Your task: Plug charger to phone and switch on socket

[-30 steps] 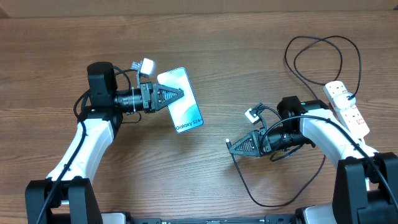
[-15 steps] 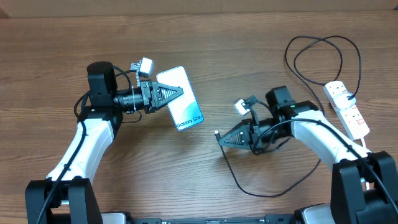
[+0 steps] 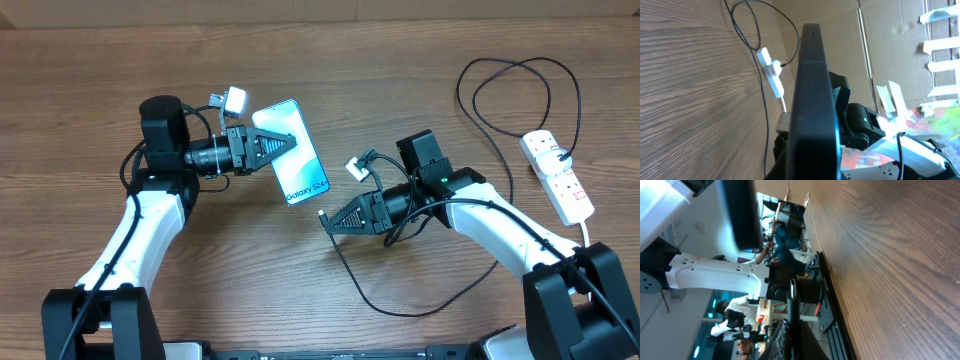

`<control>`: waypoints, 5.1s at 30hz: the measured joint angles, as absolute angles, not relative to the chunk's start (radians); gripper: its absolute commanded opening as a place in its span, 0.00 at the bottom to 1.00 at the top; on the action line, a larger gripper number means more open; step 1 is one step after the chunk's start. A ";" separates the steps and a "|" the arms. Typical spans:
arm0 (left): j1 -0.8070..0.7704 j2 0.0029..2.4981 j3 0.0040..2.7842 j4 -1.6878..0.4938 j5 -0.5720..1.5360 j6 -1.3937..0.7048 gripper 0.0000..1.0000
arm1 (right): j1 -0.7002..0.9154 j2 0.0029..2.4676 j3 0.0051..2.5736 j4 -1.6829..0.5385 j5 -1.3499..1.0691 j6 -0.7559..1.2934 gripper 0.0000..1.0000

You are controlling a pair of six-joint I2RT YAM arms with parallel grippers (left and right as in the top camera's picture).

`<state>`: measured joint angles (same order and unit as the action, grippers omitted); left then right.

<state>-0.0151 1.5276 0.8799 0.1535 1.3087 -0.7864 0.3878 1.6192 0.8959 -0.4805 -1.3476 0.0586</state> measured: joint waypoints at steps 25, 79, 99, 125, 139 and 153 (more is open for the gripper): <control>-0.031 1.528 0.880 0.154 1.308 -0.786 0.04 | 0.389 1.619 0.896 -0.304 -1.396 0.210 0.04; -0.031 1.528 0.880 0.154 1.304 -0.854 0.04 | 0.389 1.619 0.896 -0.244 -1.433 0.287 0.04; -0.031 1.528 0.880 0.154 1.304 -0.833 0.04 | 0.389 1.619 0.896 -0.190 -1.411 0.288 0.04; -0.030 1.528 0.881 0.125 1.343 -0.721 0.04 | 0.394 1.619 0.895 -0.149 -1.351 0.357 0.33; -0.031 1.528 0.881 0.124 1.182 -0.699 0.04 | 0.394 1.619 0.896 -0.300 -1.328 0.305 0.40; -0.031 1.528 0.881 0.172 1.185 -0.746 0.04 | 0.394 1.619 0.896 -0.304 -1.257 0.288 0.24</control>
